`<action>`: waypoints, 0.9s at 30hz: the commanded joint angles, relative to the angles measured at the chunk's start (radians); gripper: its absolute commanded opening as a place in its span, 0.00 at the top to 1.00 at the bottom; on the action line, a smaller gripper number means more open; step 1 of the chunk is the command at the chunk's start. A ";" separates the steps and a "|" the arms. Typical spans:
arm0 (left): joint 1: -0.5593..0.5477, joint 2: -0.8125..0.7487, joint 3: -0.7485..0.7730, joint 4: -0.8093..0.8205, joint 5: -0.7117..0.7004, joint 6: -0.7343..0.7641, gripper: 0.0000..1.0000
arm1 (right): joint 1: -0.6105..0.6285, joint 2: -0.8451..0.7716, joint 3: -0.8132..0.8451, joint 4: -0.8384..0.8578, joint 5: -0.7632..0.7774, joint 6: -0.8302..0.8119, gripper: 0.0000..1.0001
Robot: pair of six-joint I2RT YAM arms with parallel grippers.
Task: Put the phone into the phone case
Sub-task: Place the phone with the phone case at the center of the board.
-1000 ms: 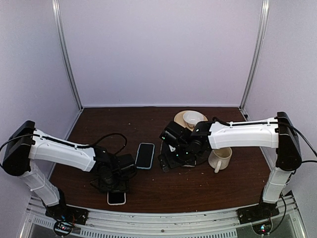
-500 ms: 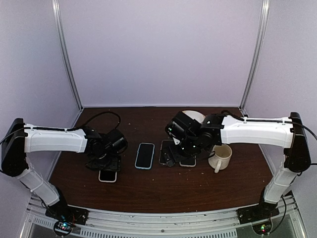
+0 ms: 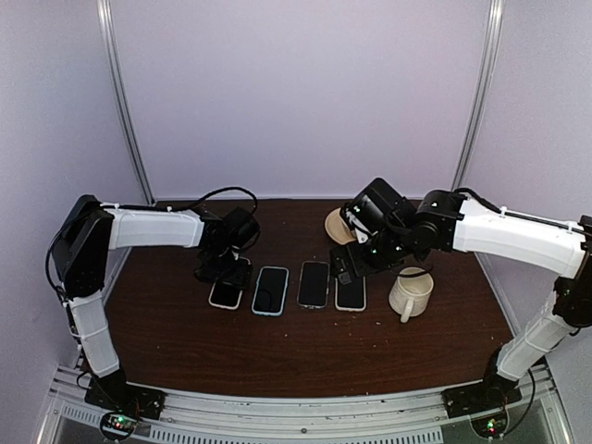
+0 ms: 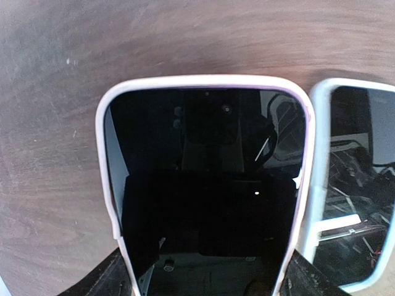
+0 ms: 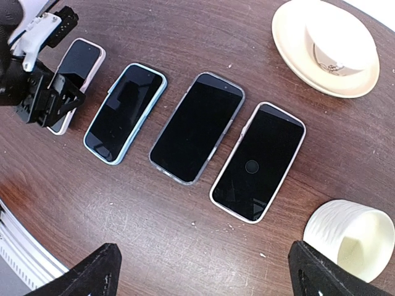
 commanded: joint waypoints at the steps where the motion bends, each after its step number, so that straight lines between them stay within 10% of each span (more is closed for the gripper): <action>1: 0.039 0.041 0.046 -0.050 0.029 0.023 0.36 | -0.006 -0.030 -0.024 -0.027 0.032 -0.003 0.01; 27: 0.085 -0.034 0.036 -0.012 0.002 0.018 0.02 | -0.067 -0.096 -0.092 -0.007 0.039 -0.011 0.01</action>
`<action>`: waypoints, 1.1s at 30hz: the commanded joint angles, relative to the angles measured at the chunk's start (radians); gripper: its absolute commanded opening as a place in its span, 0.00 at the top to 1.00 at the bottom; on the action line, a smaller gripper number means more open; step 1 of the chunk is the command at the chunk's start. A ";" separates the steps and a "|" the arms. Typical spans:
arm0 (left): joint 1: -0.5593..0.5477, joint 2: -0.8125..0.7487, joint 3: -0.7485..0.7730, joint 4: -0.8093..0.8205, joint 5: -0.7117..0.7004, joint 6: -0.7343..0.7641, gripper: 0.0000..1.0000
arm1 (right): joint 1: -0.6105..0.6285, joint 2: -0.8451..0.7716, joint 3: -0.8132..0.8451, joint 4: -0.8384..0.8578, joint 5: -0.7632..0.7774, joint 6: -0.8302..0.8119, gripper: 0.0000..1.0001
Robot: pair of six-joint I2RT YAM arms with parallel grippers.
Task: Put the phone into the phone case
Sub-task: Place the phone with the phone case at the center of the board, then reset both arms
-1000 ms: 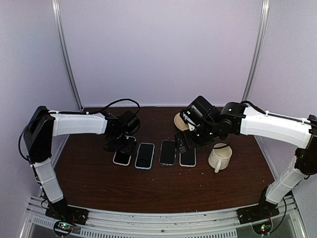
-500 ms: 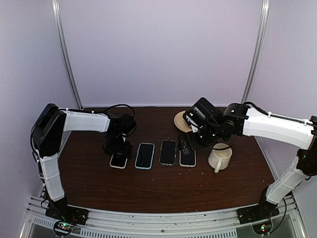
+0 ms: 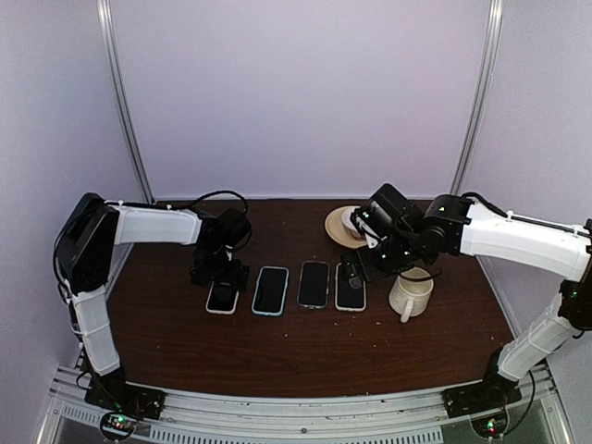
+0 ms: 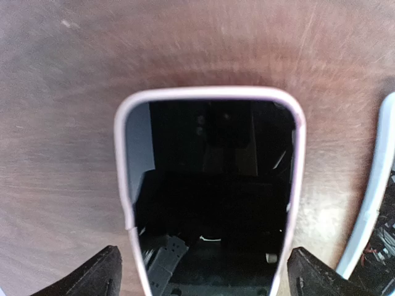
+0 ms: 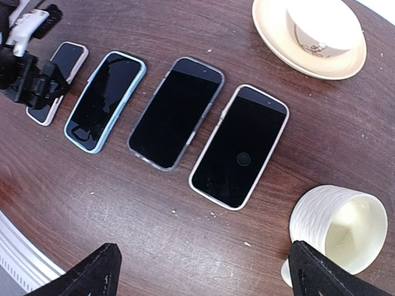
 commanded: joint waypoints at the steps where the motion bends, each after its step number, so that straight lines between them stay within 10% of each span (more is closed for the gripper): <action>1: 0.003 -0.128 0.045 0.000 -0.089 0.043 0.02 | -0.058 -0.062 -0.035 0.019 0.034 -0.017 0.01; 17: 0.158 -0.744 -0.427 0.484 -0.244 0.465 0.03 | -0.508 -0.679 -0.526 0.376 0.124 -0.242 0.00; 22: 0.167 -0.937 -0.709 0.901 -0.281 0.591 0.02 | -0.543 -0.838 -0.690 0.495 0.250 -0.275 0.00; 33: 0.174 -0.982 -0.830 0.973 -0.240 0.609 0.03 | -0.543 -0.974 -0.858 0.560 0.346 -0.134 0.00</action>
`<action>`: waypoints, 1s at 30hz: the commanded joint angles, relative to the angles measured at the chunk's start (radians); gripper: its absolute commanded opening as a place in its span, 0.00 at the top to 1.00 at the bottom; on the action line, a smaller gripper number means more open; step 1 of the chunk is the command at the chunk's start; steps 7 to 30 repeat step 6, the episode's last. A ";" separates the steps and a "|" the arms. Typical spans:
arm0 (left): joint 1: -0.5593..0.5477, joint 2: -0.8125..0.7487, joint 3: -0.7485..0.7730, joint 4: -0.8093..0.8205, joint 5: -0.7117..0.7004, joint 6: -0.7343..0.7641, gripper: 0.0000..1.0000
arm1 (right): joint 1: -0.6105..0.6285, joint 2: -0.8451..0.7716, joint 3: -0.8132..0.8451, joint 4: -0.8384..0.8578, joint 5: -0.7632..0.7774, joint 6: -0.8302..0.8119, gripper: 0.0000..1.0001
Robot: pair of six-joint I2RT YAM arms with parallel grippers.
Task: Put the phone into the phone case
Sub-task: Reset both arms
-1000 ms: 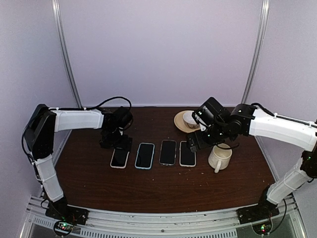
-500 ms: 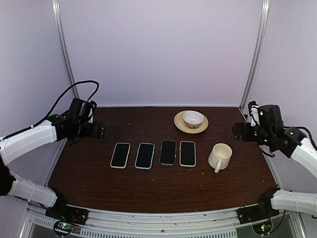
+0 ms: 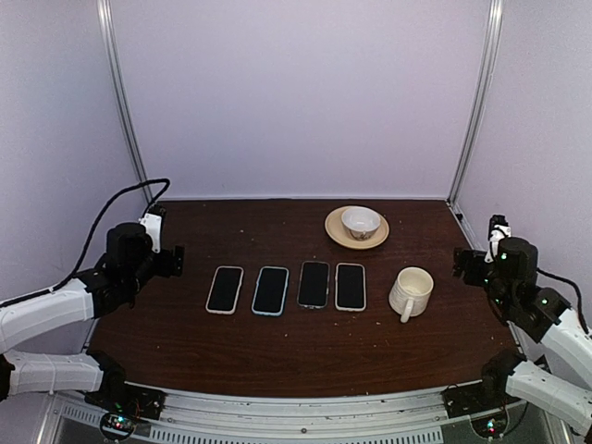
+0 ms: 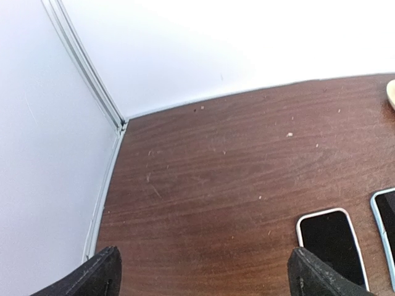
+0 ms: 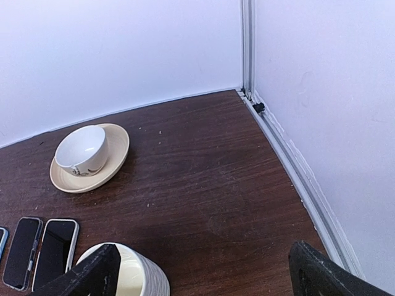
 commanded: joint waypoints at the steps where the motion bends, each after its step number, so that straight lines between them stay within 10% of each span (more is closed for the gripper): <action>1: 0.008 -0.018 -0.011 0.112 0.059 0.024 0.02 | -0.005 -0.035 -0.015 0.016 0.095 0.070 0.00; 30: 0.008 -0.016 0.003 0.096 0.047 0.038 0.03 | -0.005 -0.054 -0.008 -0.057 0.110 0.085 0.00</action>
